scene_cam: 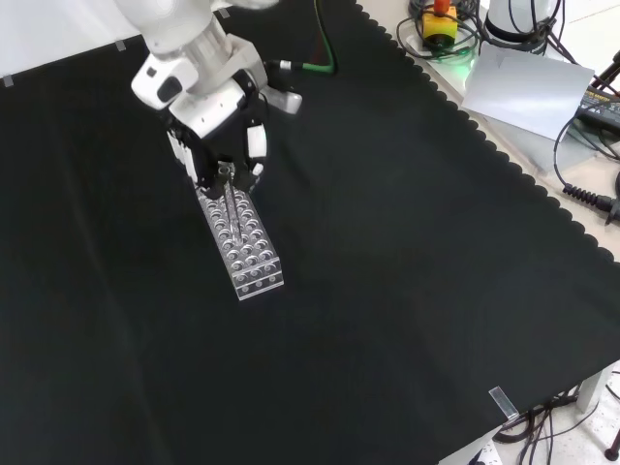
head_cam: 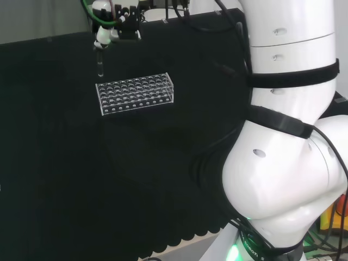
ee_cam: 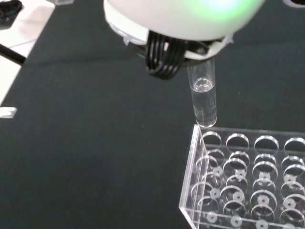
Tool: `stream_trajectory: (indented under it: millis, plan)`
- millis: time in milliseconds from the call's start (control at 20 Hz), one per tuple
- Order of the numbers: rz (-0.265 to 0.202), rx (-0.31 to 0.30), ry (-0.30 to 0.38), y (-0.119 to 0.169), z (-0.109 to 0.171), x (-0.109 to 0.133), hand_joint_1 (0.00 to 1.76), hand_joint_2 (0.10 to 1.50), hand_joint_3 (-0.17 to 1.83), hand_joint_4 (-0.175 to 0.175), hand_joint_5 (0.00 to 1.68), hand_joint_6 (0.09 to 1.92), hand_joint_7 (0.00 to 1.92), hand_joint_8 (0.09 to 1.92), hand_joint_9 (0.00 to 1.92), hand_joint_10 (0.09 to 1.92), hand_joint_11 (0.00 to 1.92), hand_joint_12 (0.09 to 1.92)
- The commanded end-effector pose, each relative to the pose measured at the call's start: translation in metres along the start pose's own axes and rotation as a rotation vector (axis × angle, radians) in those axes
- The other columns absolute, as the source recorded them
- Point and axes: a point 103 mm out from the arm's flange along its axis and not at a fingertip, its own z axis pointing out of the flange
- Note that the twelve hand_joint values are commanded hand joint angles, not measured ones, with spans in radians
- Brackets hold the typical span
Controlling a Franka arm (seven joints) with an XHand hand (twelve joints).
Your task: Shake the test tube.
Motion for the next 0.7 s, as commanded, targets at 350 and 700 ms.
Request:
stream_trajectory:
  millis: [350,700]
  plan:
    - [0.002,-0.057,0.055,-0.027,-0.029,0.012,1.33,0.57,0.78,-0.175,1.30,0.63,1.36,0.63,1.61,0.63,1.24,0.88]
    - [-0.085,-0.064,0.075,-0.026,-0.030,0.062,1.33,0.57,0.79,-0.175,1.30,0.63,1.36,0.63,1.61,0.63,1.24,0.88]
